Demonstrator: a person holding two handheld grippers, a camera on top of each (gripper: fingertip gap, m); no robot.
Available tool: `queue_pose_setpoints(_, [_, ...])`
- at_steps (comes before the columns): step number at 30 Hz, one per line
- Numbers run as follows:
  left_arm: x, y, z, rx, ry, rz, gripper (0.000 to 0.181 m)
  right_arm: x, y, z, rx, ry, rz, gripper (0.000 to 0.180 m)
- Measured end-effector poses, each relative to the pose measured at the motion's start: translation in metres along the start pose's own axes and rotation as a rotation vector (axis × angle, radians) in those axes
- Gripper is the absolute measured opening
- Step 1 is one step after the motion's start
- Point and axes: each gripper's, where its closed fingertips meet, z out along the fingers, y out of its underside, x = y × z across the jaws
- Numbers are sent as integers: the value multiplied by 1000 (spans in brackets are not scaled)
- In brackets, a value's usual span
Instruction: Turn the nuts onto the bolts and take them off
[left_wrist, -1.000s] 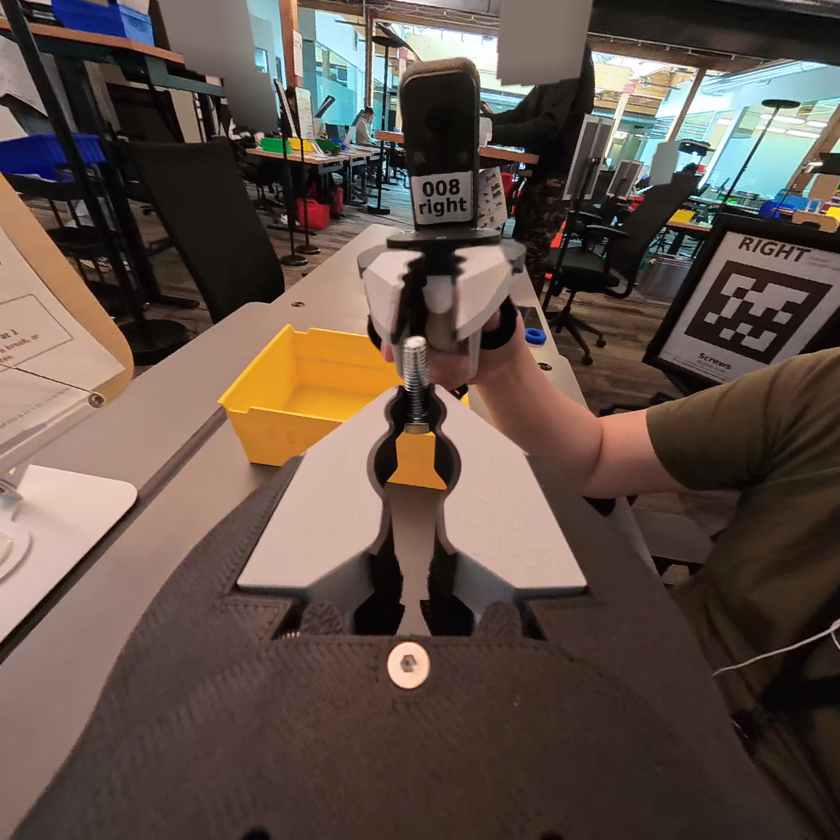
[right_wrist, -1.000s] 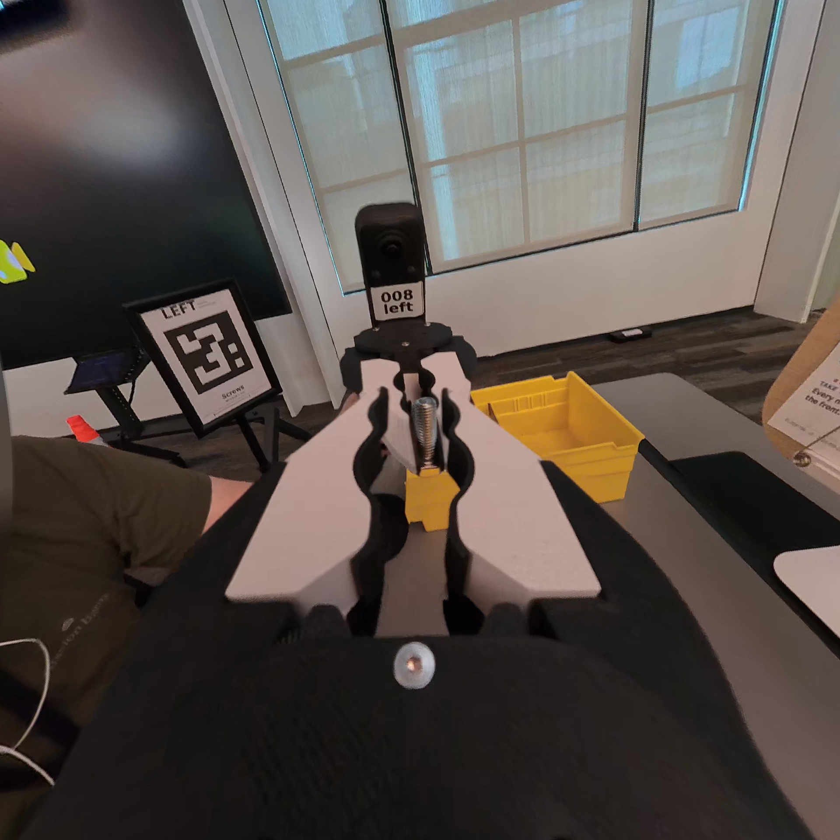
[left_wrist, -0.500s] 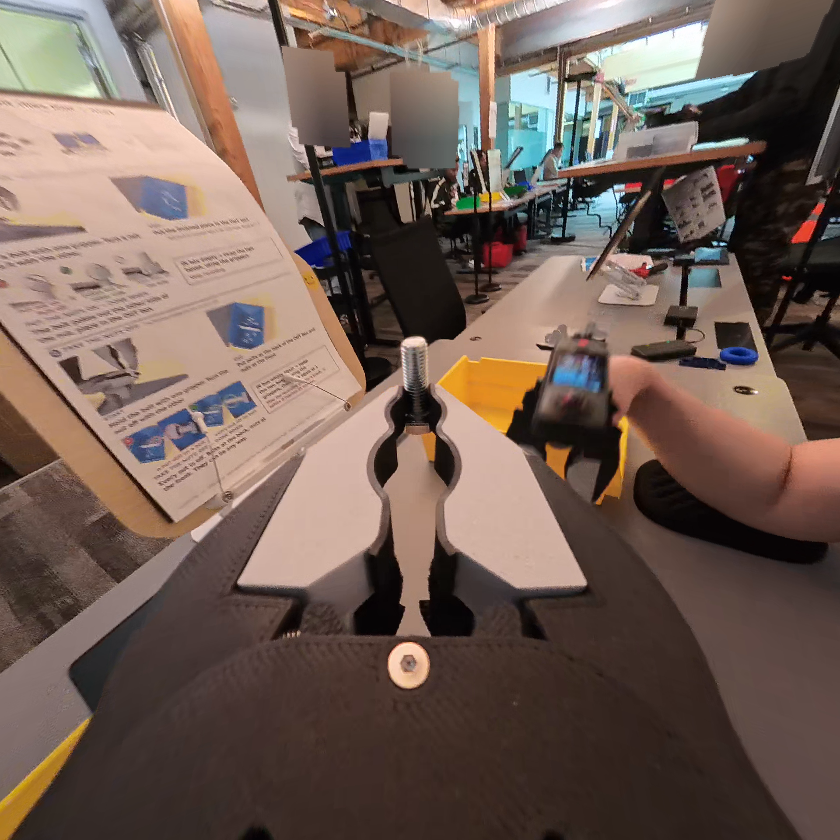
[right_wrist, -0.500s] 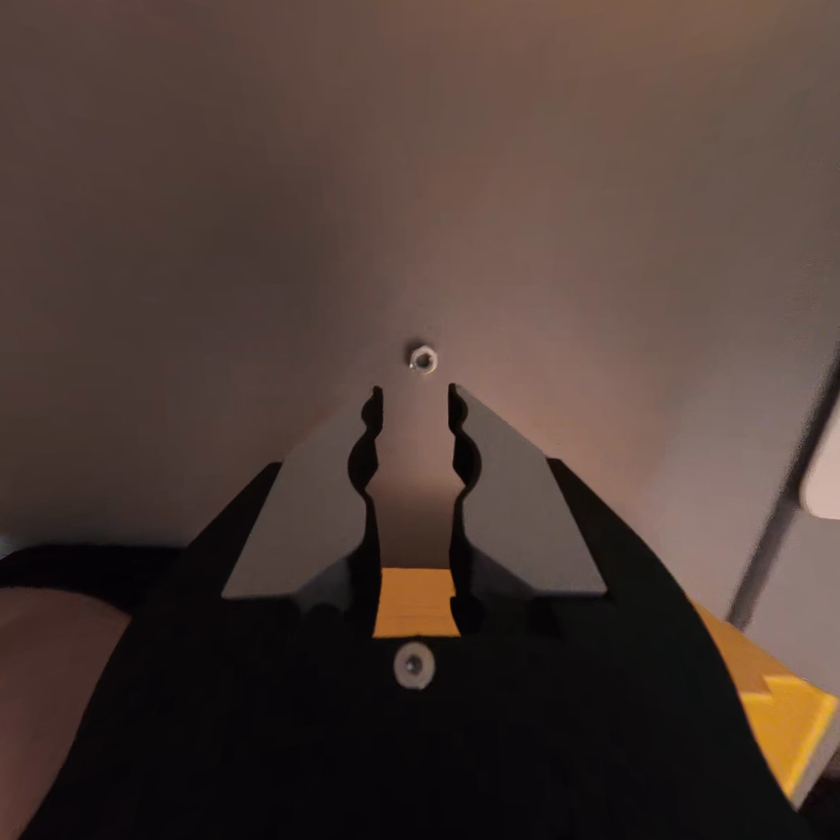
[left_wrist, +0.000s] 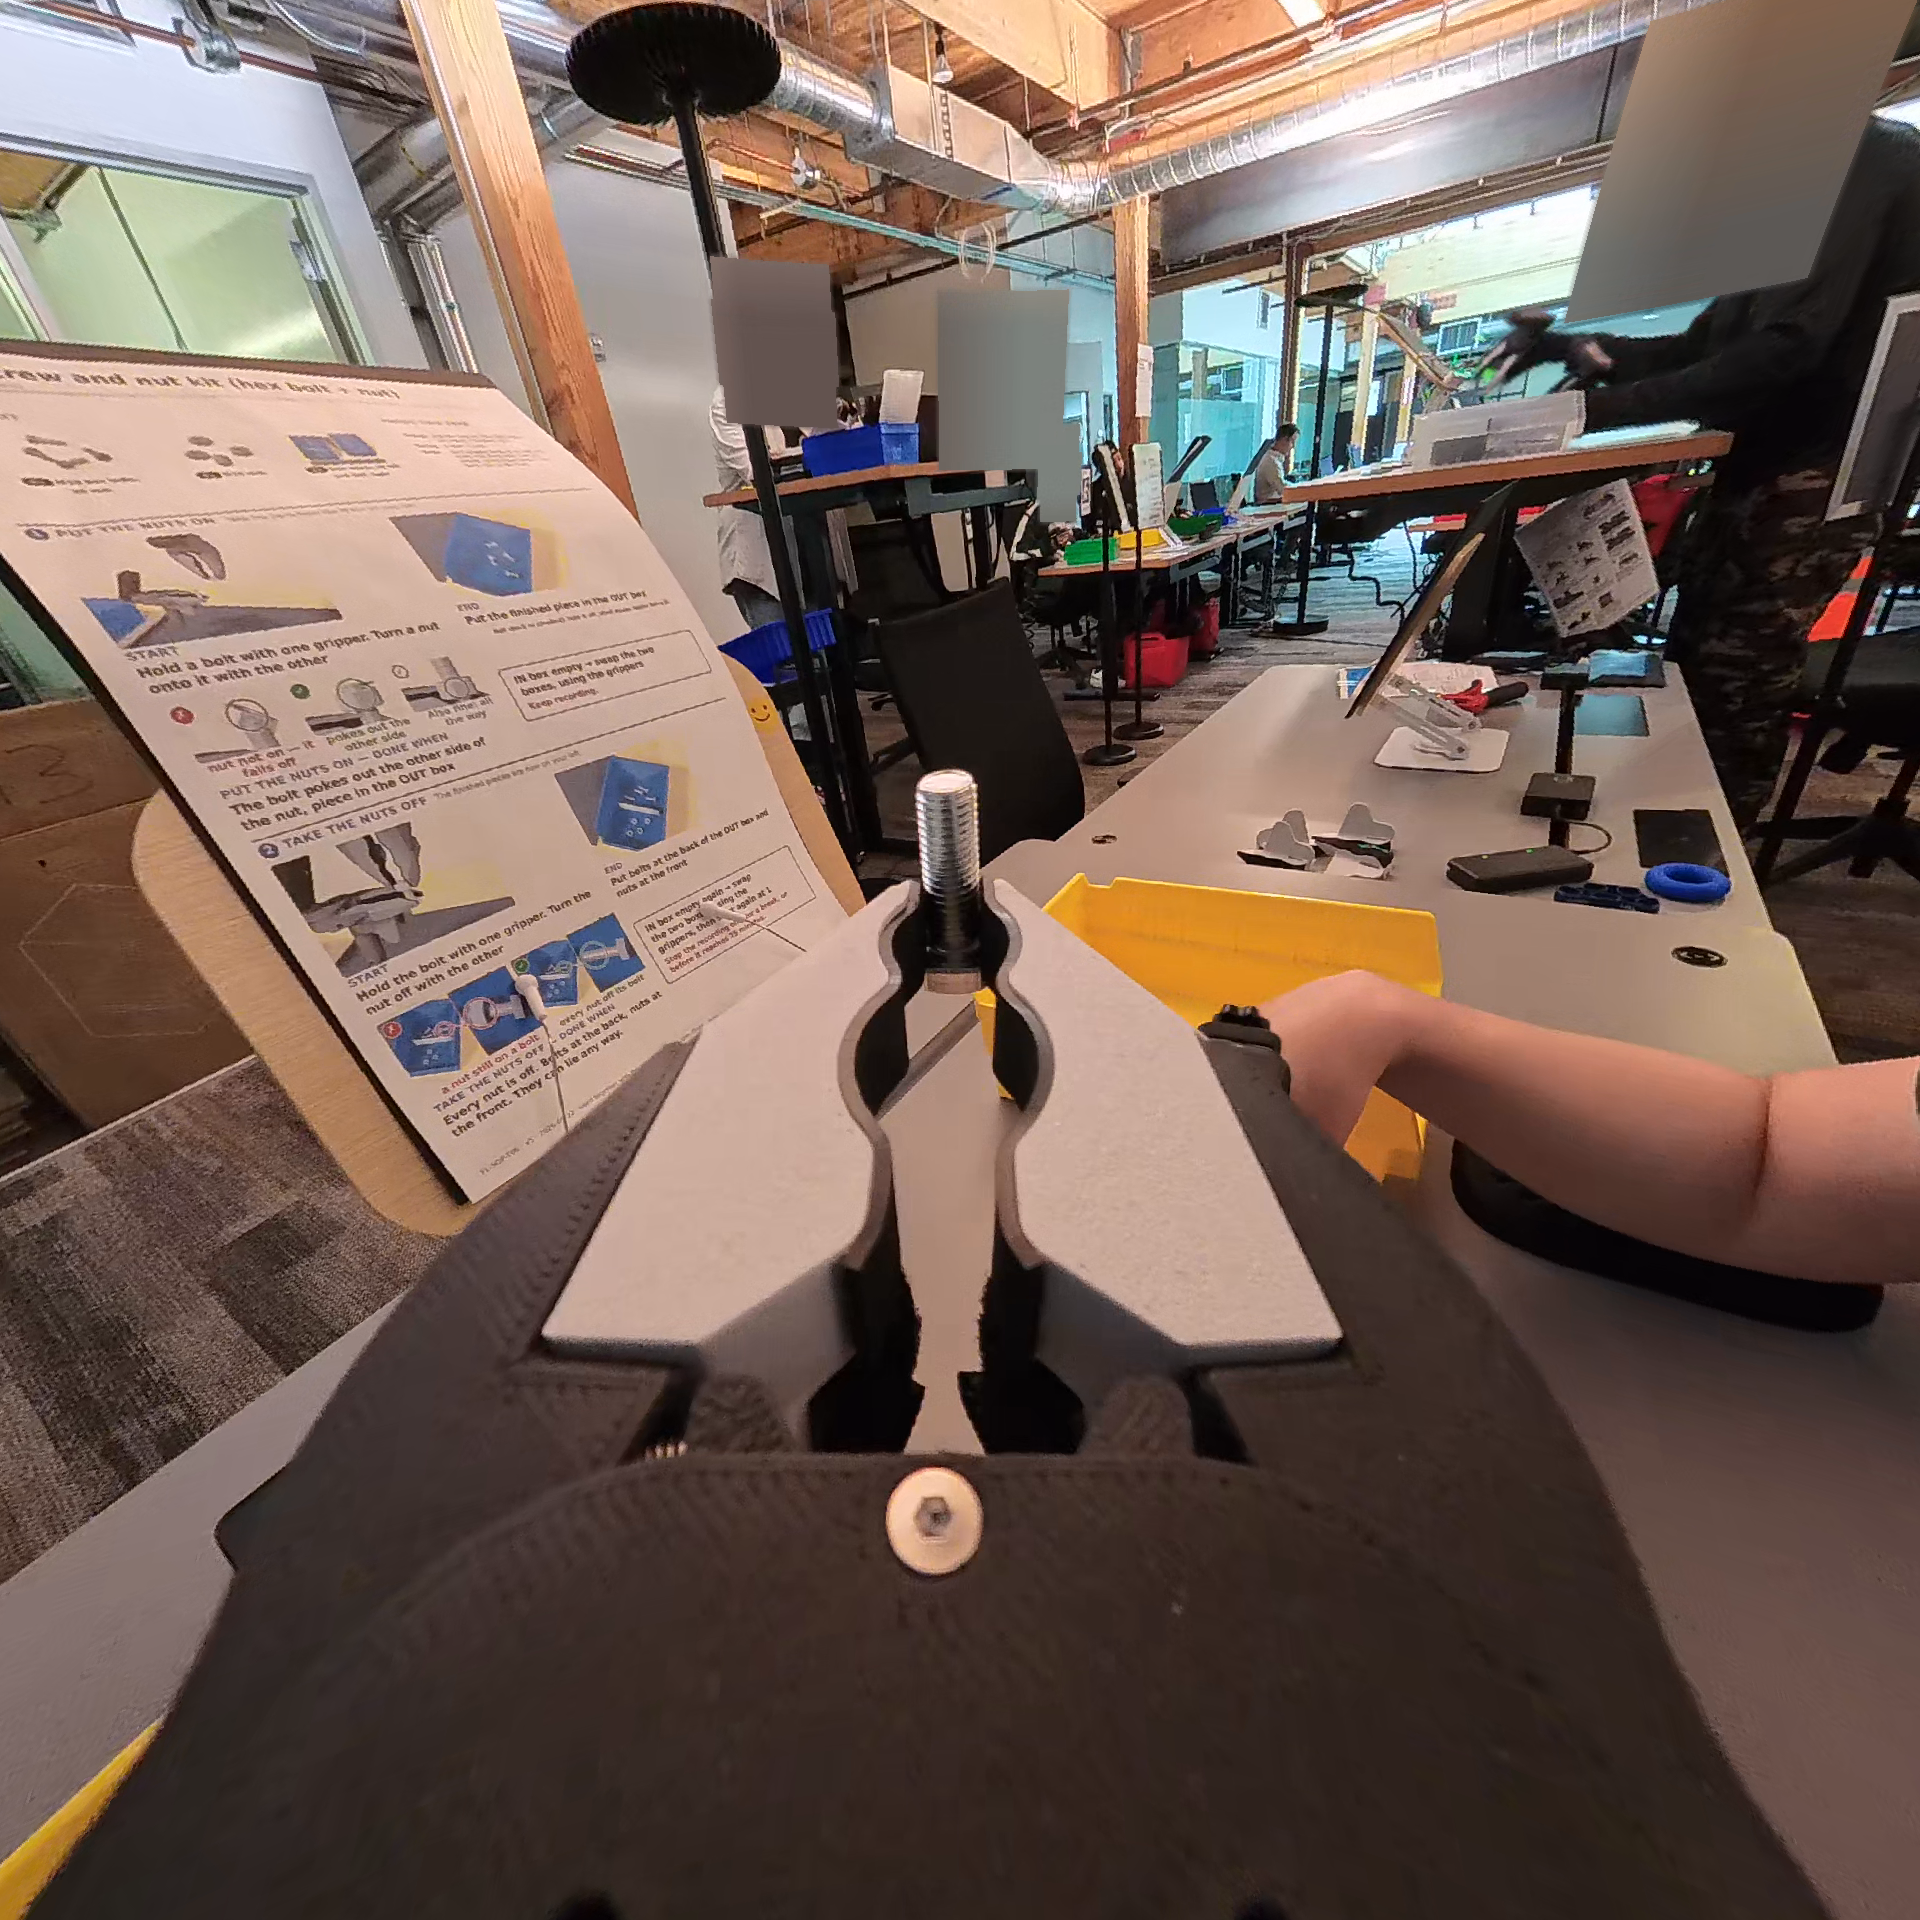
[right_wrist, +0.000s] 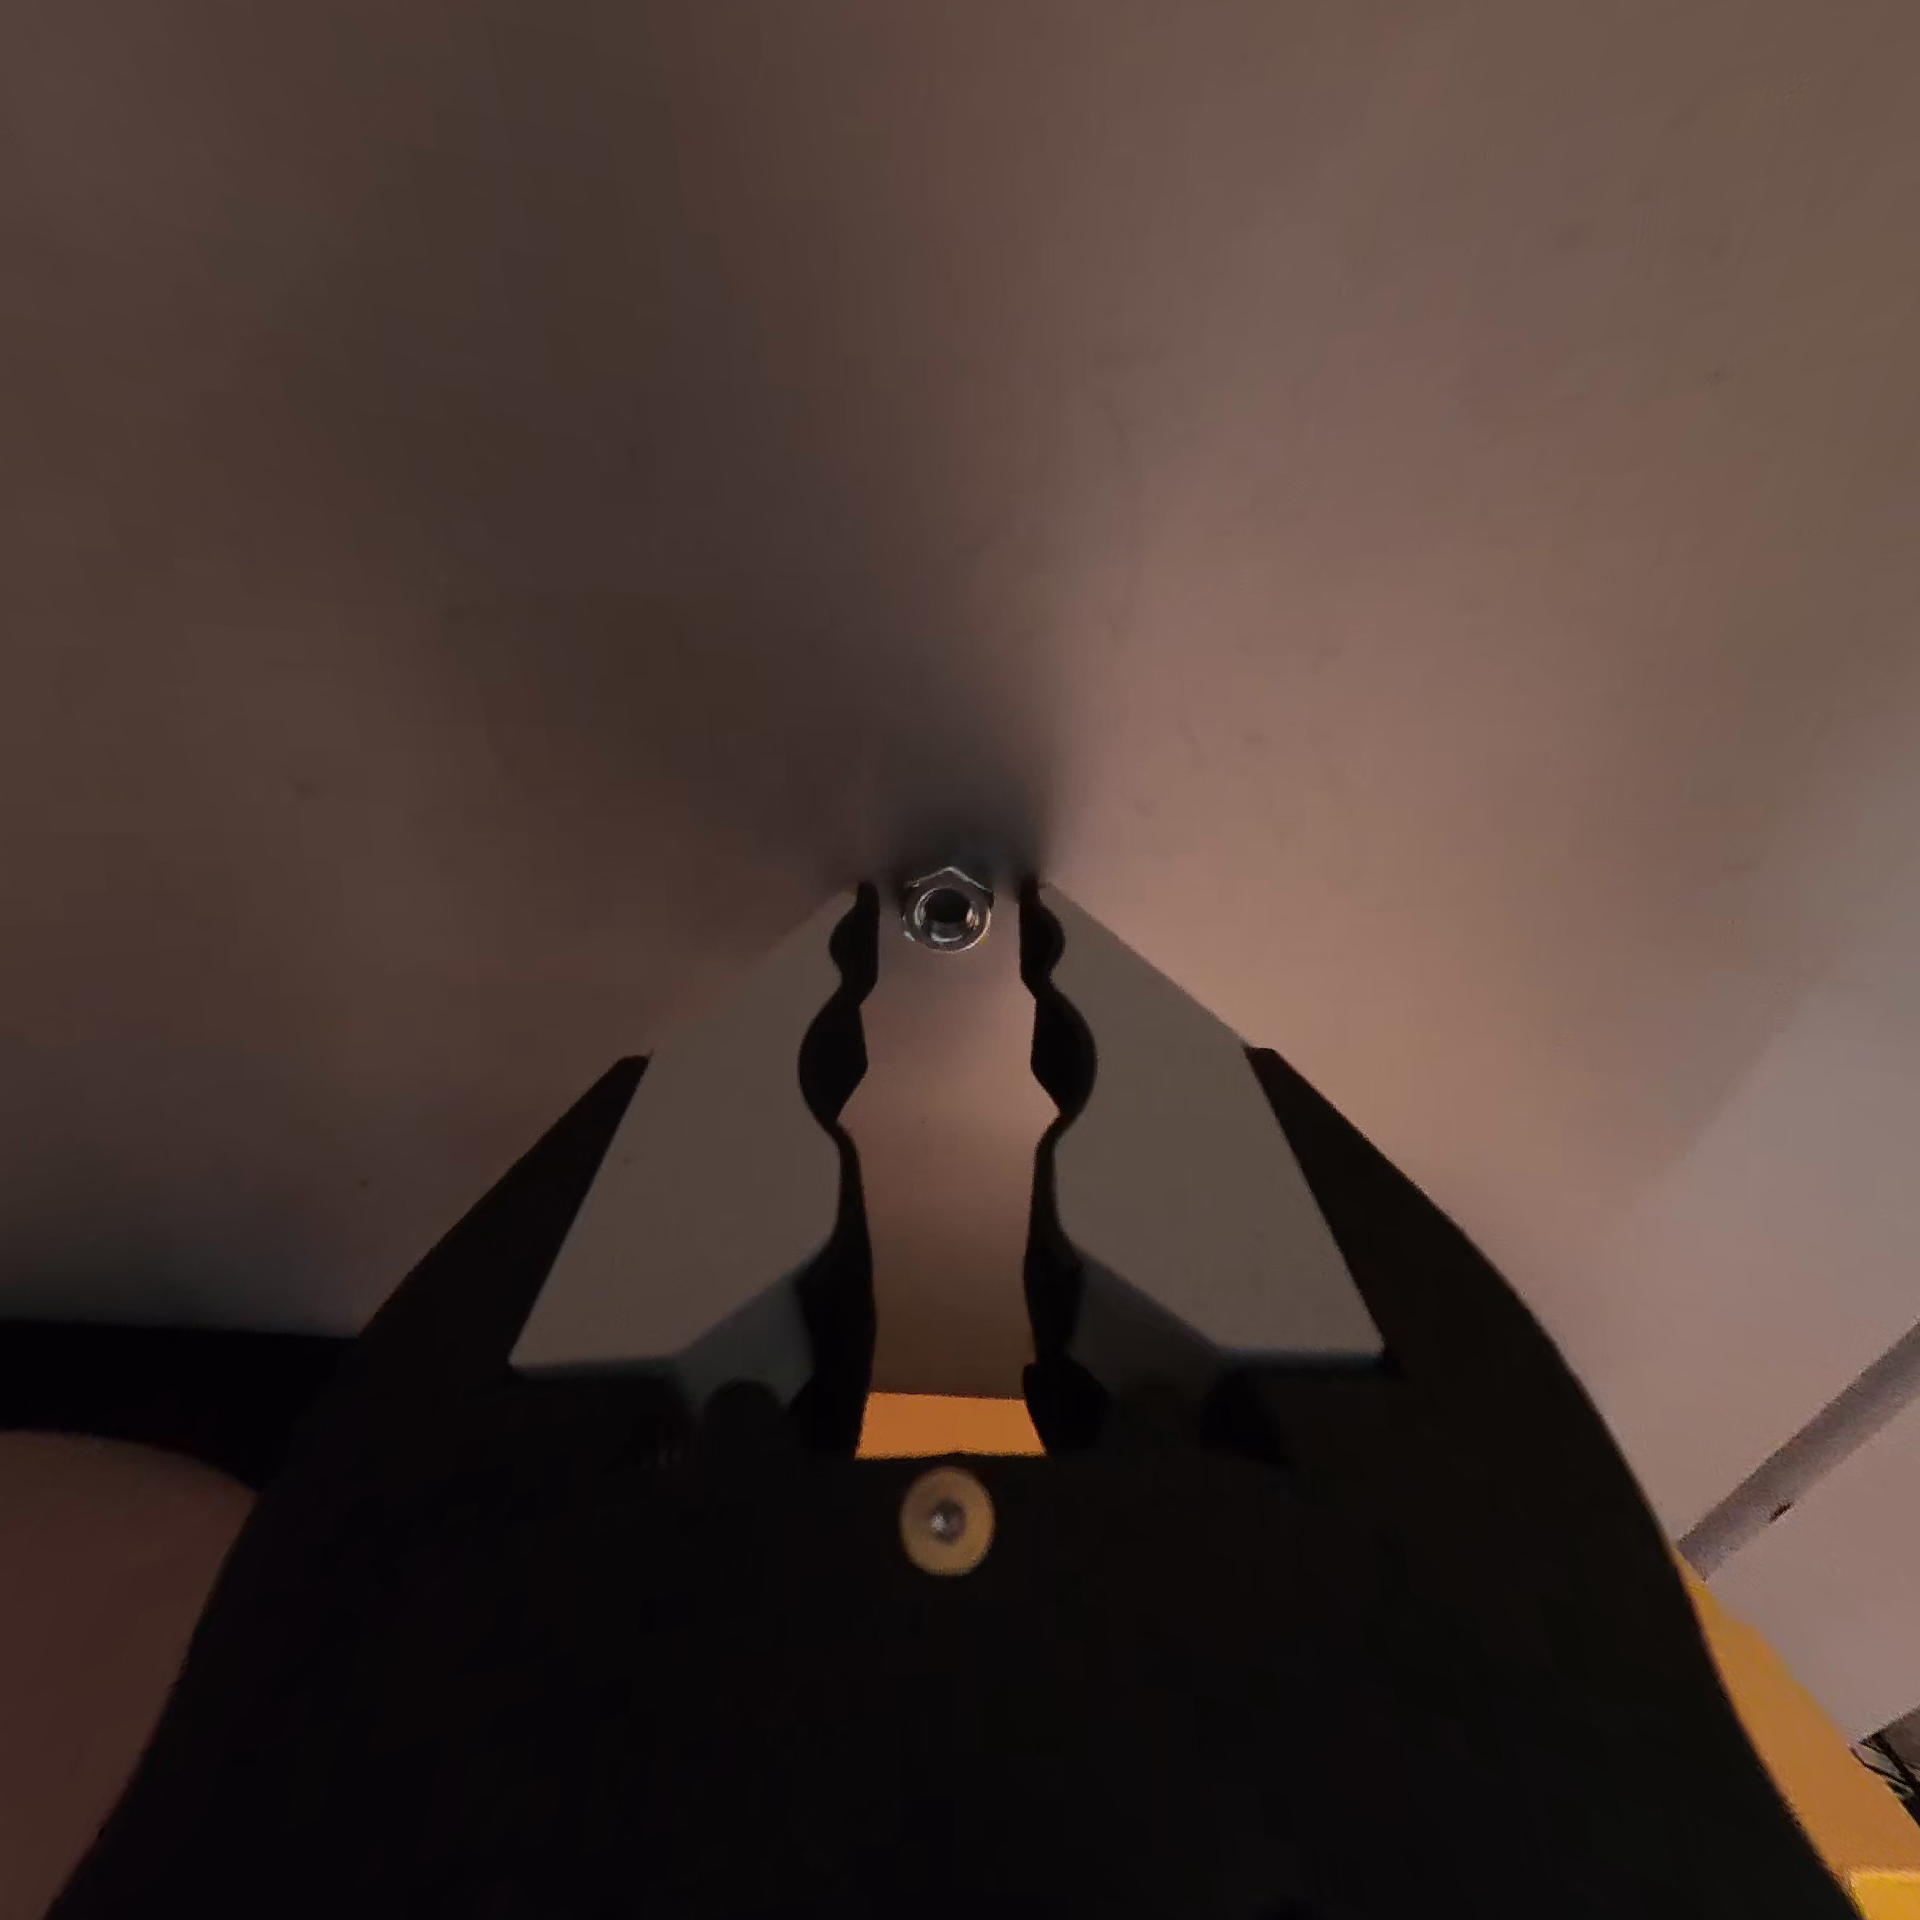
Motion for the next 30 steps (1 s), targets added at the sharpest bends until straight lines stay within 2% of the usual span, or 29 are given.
queue_pose_setpoints(3, [1, 0, 0, -3, 5, 2, 7, 0, 0, 0, 2, -2, 3, 17])
queue_pose_setpoints(7, [-1, 3, 3, -11, 2, 1, 7, 0, 0, 0, -2, -3, 5, 17])
queue_pose_setpoints(11, [-6, 10, 8, -29, -14, 9, 7, -6, -4, -10, 11, 15, -78, 17])
queue_pose_setpoints(13, [-7, 16, 14, -38, -8, 10, 7, -9, -15, -34, 112, 58, -112, 17])
queue_pose_setpoints(16, [-2, 34, 37, -67, 23, -9, 7, -16, -31, -96, 341, 185, -185, 16])
queue_pose_setpoints(20, [10, 85, 92, -166, 14, 7, 7, -14, -33, -197, 711, 510, -270, 16])
queue_pose_setpoints(22, [20, 121, 120, -225, 11, 65, 8, -9, -19, -226, 796, 654, -300, 16])
queue_pose_setpoints(24, [28, 154, 140, -273, -4, 135, 8, 3, 4, -220, 723, 696, -276, 16])
queue_pose_setpoints(27, [45, 187, 156, -278, 18, 235, 7, 34, 33, -189, 515, 720, -201, 16])
queue_pose_setpoints(30, [55, 209, 163, -278, 24, 362, 7, 49, 38, -161, 415, 696, -225, 16])
